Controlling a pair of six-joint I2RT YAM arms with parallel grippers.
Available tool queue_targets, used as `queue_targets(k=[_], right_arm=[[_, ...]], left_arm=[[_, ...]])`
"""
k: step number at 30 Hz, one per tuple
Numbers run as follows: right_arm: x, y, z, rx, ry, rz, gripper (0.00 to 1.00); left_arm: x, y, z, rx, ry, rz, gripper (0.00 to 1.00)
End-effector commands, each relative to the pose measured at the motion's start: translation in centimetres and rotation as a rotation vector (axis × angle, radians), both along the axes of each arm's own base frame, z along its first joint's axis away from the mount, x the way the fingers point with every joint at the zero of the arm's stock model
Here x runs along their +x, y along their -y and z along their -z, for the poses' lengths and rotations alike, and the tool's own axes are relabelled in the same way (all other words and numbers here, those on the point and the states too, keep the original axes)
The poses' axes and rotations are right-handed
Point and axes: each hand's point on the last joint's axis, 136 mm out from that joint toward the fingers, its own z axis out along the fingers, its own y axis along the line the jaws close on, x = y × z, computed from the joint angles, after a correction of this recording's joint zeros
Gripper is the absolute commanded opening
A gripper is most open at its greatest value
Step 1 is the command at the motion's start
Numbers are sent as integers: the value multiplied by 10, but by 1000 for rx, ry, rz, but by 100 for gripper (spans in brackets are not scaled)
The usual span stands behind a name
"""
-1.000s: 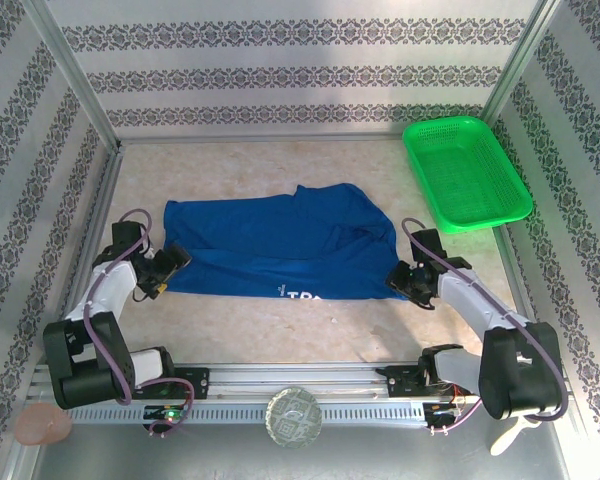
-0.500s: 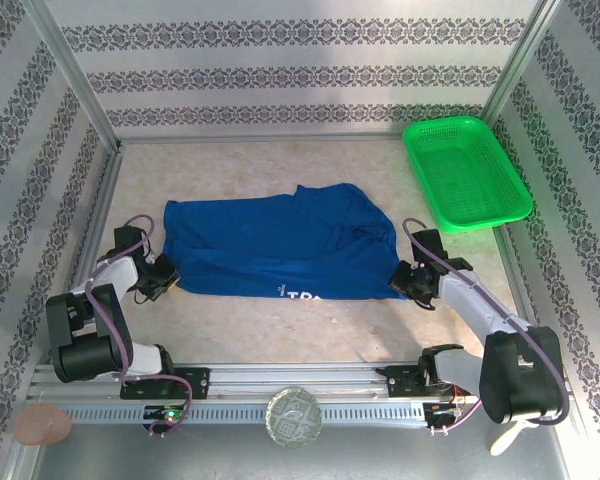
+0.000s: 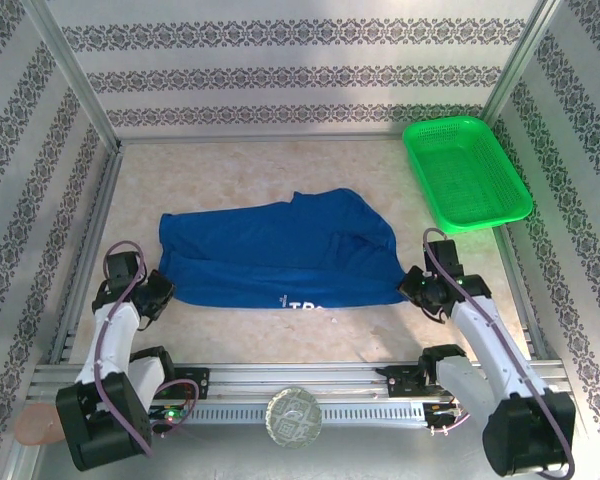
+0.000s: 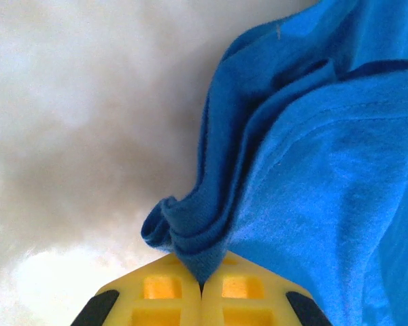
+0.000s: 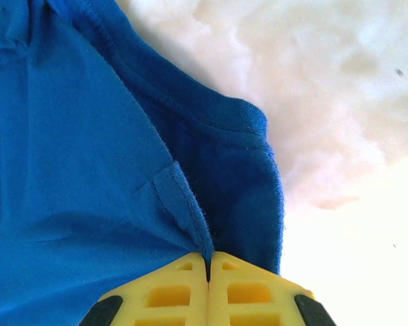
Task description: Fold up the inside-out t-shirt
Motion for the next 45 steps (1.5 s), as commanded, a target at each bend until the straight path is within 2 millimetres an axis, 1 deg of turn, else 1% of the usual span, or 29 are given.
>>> queue_targets(k=[1, 3, 6, 7, 8, 9, 10, 11, 12, 14, 15, 16, 17, 18, 19, 20, 23, 26, 29, 31, 34, 36, 37, 39, 40, 41, 42, 45], right_arm=[[-32, 13, 12, -20, -91, 99, 0], [-41, 14, 13, -10, -91, 130, 0], [-51, 16, 14, -3, -99, 166, 0], [-53, 17, 13, -7, -98, 175, 6], [-54, 19, 9, -14, -86, 183, 27], [-52, 21, 4, -21, -65, 190, 39], [-50, 22, -2, -26, -44, 190, 45], [-44, 23, -11, -34, -13, 181, 49], [-37, 23, -20, -40, 18, 164, 49], [-19, 19, -34, -44, 62, 110, 49], [-7, 14, -41, -35, 90, 69, 49], [4, 10, -45, -30, 102, 37, 48], [17, 3, -49, -16, 117, -5, 48], [29, -2, -50, -2, 113, -40, 48], [39, -6, -48, 3, 98, -62, 48], [53, -12, -46, 18, 97, -90, 48], [81, -27, -33, 60, 57, -132, 49], [101, -37, -18, 88, 30, -140, 51], [113, -47, -4, 113, 4, -140, 51], [118, -50, 5, 111, -12, -135, 52], [124, -52, 16, 109, -28, -124, 50], [128, -51, 20, 104, -33, -120, 46], [129, -51, 23, 102, -38, -119, 41], [134, -52, 24, 103, -39, -118, 27], [137, -52, 24, 105, -37, -118, 17], [140, -53, 23, 110, -35, -120, 6], [144, -55, 21, 116, -30, -124, 0], [155, -57, 12, 125, -7, -123, 0]], left_arm=[[-21, -9, 0, 20, -50, -106, 0], [-27, -12, -5, 40, -43, -131, 0], [-27, -12, -7, 29, -36, -152, 0], [-25, -12, -8, 23, -29, -150, 10], [-23, -12, -11, 23, -22, -150, 28], [-20, -14, -16, 35, -7, -146, 42], [-17, -16, -22, 49, 4, -138, 50], [-15, -20, -30, 75, 13, -132, 60], [-13, -24, -38, 101, 20, -126, 69], [-6, -29, -56, 147, 52, -98, 78], [-1, -29, -65, 156, 75, -76, 81], [6, -28, -72, 159, 99, -51, 81], [15, -25, -80, 149, 137, -18, 83], [24, -22, -86, 127, 163, 10, 85], [34, -16, -91, 98, 193, 45, 86], [45, -10, -95, 63, 215, 84, 90], [70, 9, -103, 24, 232, 218, 100], [88, 29, -101, 10, 201, 327, 100], [100, 43, -94, 17, 173, 388, 100], [104, 49, -88, 13, 158, 405, 100], [106, 53, -79, 7, 139, 410, 100], [105, 54, -74, 6, 133, 406, 100], [104, 54, -73, 5, 131, 405, 100], [104, 54, -71, 5, 131, 402, 100], [103, 54, -69, 5, 127, 401, 100], [103, 54, -68, 6, 127, 402, 100], [103, 54, -68, 4, 128, 402, 100], [103, 54, -65, 1, 122, 403, 100]])
